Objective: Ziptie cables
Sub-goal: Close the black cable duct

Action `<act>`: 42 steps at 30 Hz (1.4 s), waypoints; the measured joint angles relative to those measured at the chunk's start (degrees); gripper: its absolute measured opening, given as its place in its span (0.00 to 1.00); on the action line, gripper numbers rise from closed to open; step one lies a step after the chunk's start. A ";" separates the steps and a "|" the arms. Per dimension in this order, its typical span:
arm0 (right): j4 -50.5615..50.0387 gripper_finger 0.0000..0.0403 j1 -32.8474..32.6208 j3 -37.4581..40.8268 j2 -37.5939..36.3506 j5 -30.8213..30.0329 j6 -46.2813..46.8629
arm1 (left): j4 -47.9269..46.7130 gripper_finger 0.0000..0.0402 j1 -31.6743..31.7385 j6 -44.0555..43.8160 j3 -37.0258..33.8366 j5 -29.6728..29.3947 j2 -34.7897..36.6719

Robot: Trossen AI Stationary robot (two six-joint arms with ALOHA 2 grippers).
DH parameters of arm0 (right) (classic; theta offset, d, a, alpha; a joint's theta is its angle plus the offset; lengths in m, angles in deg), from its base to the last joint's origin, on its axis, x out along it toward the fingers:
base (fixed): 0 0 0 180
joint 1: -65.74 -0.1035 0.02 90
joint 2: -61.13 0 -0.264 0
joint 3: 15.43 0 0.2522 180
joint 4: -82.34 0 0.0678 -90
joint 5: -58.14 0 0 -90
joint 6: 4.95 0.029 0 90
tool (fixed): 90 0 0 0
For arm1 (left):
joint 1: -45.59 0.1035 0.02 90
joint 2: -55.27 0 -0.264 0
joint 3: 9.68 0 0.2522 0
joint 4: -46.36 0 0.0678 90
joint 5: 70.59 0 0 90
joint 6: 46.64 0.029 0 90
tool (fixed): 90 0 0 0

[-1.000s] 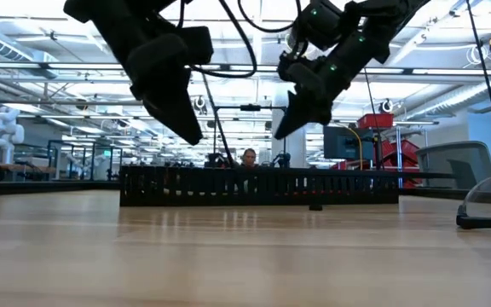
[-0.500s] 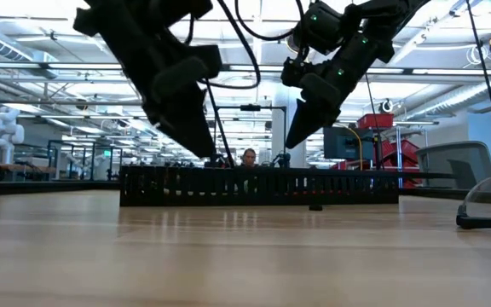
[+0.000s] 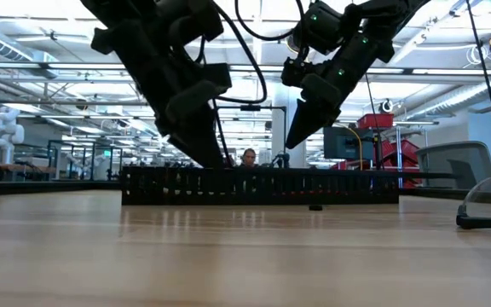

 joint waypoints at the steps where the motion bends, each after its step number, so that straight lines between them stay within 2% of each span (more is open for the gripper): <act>1: 0.00 0.00 0.00 0.00 0.00 0.00 0.00 | 0.00 0.58 0.01 0.81 0.00 0.03 0.00; 9: -0.01 0.00 0.02 0.00 -0.02 0.02 0.39 | -4.47 0.60 0.35 1.41 4.86 1.64 2.06; 14: -0.02 0.00 0.11 0.00 -0.04 0.00 0.16 | -7.53 0.68 1.56 3.29 5.03 9.35 1.46; 16: -0.03 0.00 0.11 0.00 -0.04 0.00 0.15 | -8.25 0.73 1.81 4.20 5.03 10.39 1.46; 21: 0.20 0.00 0.13 0.00 -0.04 -0.53 0.04 | -8.11 0.83 3.40 9.06 5.03 9.47 1.46; 27: 0.39 0.00 0.13 -0.02 -0.04 -0.55 0.42 | -8.42 0.90 5.77 9.19 4.47 8.47 1.42; 33: 0.39 0.00 0.13 -0.02 -0.04 -0.55 0.17 | -8.08 0.91 6.31 8.54 4.46 9.08 1.04; 42: 0.41 0.00 0.13 -0.02 -0.04 -0.50 0.03 | -5.45 0.91 5.75 2.90 4.43 10.55 -3.08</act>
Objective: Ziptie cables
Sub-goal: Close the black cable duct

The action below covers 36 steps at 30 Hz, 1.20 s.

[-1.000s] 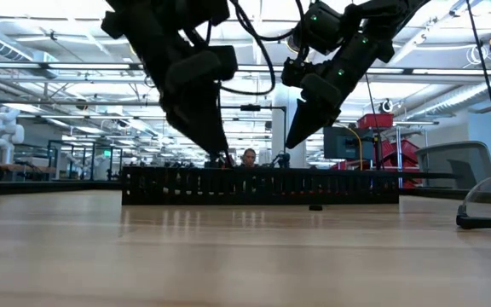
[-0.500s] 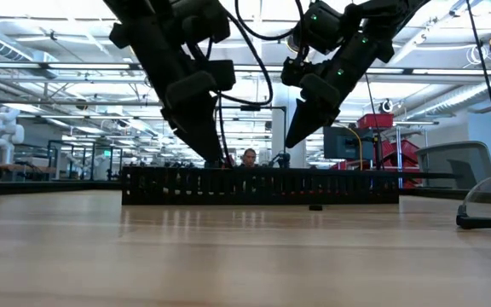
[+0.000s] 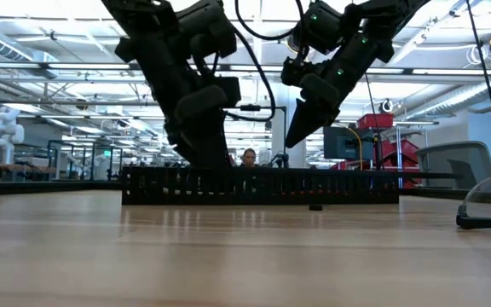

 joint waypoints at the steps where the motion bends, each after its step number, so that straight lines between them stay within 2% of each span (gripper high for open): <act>1: 0.00 0.00 0.00 0.00 0.00 0.06 -0.01 | -0.14 0.91 0.01 -0.08 0.02 -0.03 0.00; 13: 0.11 0.00 0.02 0.00 0.00 0.07 -0.01 | 2.55 0.90 0.02 1.88 0.01 0.81 -3.65; 25: 0.05 0.00 0.02 0.00 0.00 0.07 -0.01 | 2.37 0.69 0.02 5.99 0.01 -0.54 -3.32; 36: 0.06 0.00 0.02 0.00 0.00 0.07 1.57 | 5.89 0.63 0.22 7.79 0.01 -1.08 -3.28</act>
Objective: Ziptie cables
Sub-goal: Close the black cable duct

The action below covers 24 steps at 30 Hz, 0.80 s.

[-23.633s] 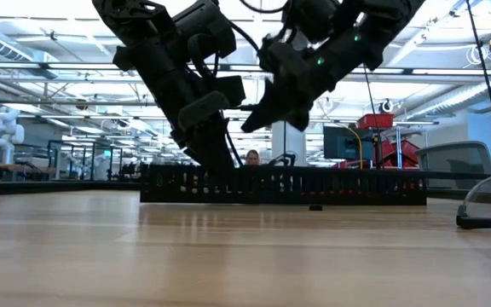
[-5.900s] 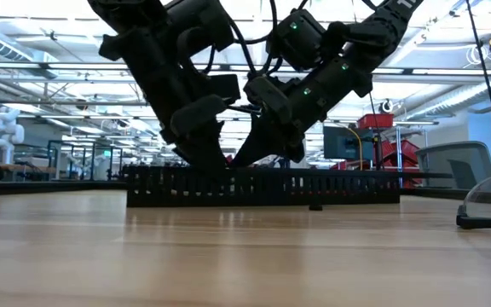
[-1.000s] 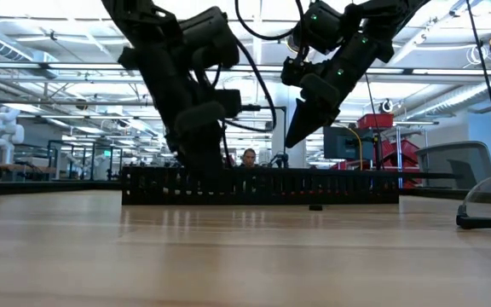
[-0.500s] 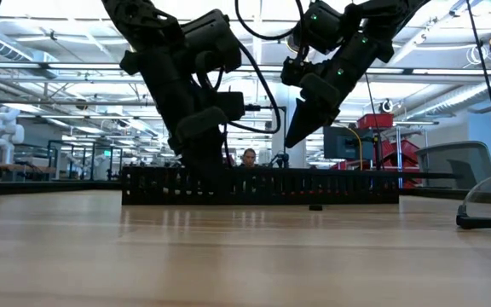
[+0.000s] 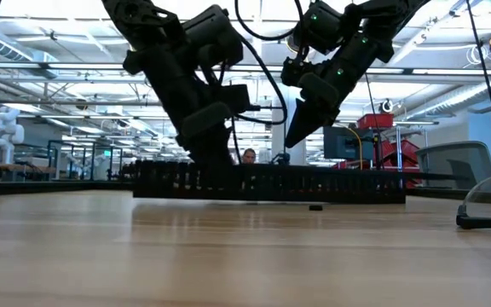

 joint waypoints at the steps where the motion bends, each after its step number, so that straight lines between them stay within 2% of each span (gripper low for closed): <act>1: 0.00 0.00 -0.02 0.00 0.00 0.00 0.16 | 0.52 0.63 0.02 0.00 0.00 0.00 0.00; 15: -0.08 0.00 -0.16 0.00 0.00 0.64 1.89 | 1.00 0.63 0.31 0.01 0.00 -0.40 0.00; 24: -7.22 0.00 -1.46 0.00 2.11 1.32 1.65 | 1.08 0.59 0.31 0.81 0.00 -0.90 0.00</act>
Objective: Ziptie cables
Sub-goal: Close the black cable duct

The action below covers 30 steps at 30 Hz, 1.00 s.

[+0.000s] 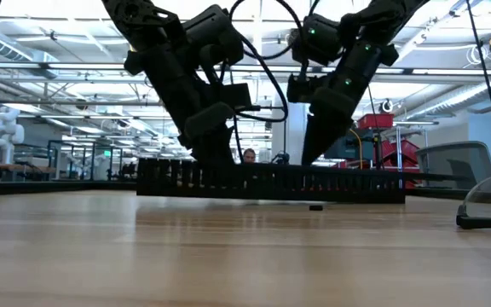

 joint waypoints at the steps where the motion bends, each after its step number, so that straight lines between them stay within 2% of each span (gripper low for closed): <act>1: 0.07 0.00 -0.28 0.00 0.43 0.66 -0.06 | -0.09 0.58 0.00 0.43 0.00 -0.18 0.00; 11: 8.99 0.00 -4.04 -0.04 1.48 2.45 1.06 | -0.24 0.56 0.11 0.31 -0.02 -0.85 0.00; 15: 7.25 0.00 -5.16 -0.02 1.50 1.63 0.99 | -0.21 0.56 0.09 0.26 -0.02 -1.05 0.00; 22: 4.30 0.00 -5.03 -0.02 1.48 -11.74 3.29 | -0.30 0.56 0.07 0.29 -0.02 -1.02 0.00; 30: 0.42 0.00 -3.33 -0.02 1.48 -12.88 4.31 | -0.28 0.56 0.02 0.29 -0.02 -1.02 0.00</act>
